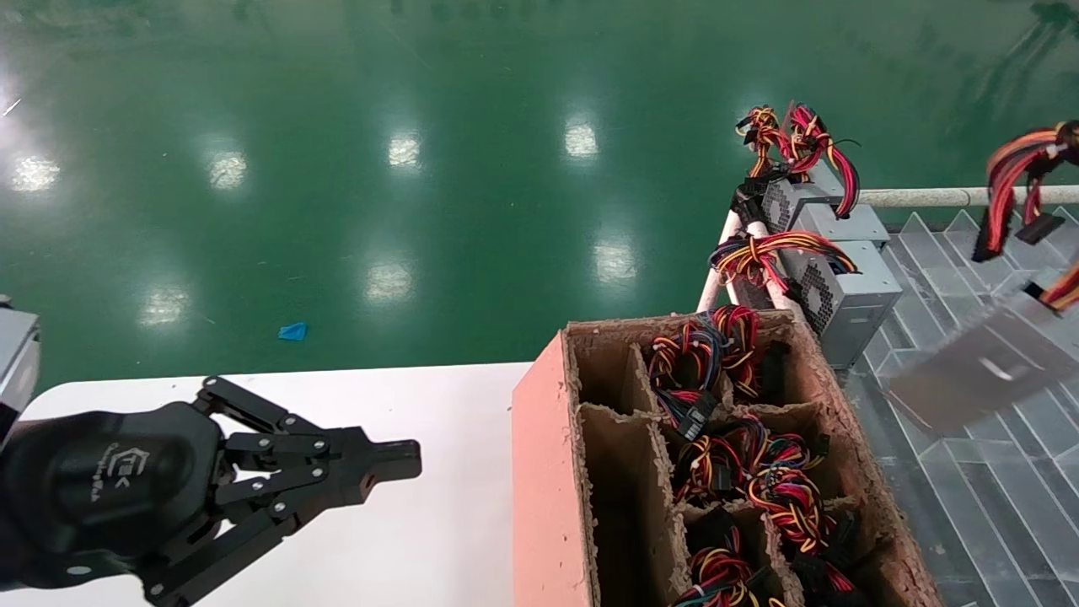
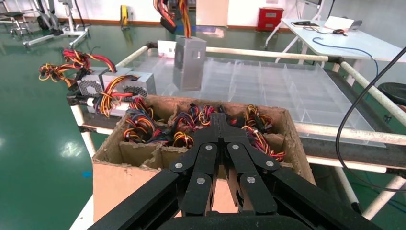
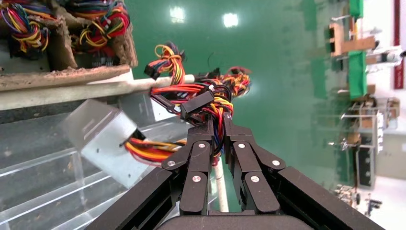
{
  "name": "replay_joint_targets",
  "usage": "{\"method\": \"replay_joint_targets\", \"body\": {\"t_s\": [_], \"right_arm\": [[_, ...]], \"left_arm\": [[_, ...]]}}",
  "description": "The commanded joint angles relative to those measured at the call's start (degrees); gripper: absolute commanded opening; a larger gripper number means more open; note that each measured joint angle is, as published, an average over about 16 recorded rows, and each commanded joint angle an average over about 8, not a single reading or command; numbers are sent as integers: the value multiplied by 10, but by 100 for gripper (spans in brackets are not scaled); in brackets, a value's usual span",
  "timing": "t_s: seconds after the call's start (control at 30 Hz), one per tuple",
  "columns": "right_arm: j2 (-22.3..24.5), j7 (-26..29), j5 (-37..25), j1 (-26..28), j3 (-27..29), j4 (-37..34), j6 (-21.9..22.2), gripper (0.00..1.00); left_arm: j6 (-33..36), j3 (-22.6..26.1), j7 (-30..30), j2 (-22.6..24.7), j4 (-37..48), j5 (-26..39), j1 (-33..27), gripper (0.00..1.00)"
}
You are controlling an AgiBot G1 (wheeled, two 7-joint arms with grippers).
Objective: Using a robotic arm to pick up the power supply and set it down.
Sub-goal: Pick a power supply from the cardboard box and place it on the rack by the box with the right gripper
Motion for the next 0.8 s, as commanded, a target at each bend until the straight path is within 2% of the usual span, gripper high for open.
{"method": "replay_joint_targets", "body": {"t_s": [0.03,0.27,0.6,0.8], "right_arm": [[3,-7,-1,0,-9,-9,1,0],[-2,-17,9,-22,-29,-22,16,0],[-25,-31,29,-74,-50,-38,60,0],[-29,-28,0,-74,-54,-39,74,0]], "left_arm": [[0,0,0,0,0,0,0,0],[0,0,0,0,0,0,0,0],[0,0,0,0,0,0,0,0],[0,0,0,0,0,0,0,0]]}}
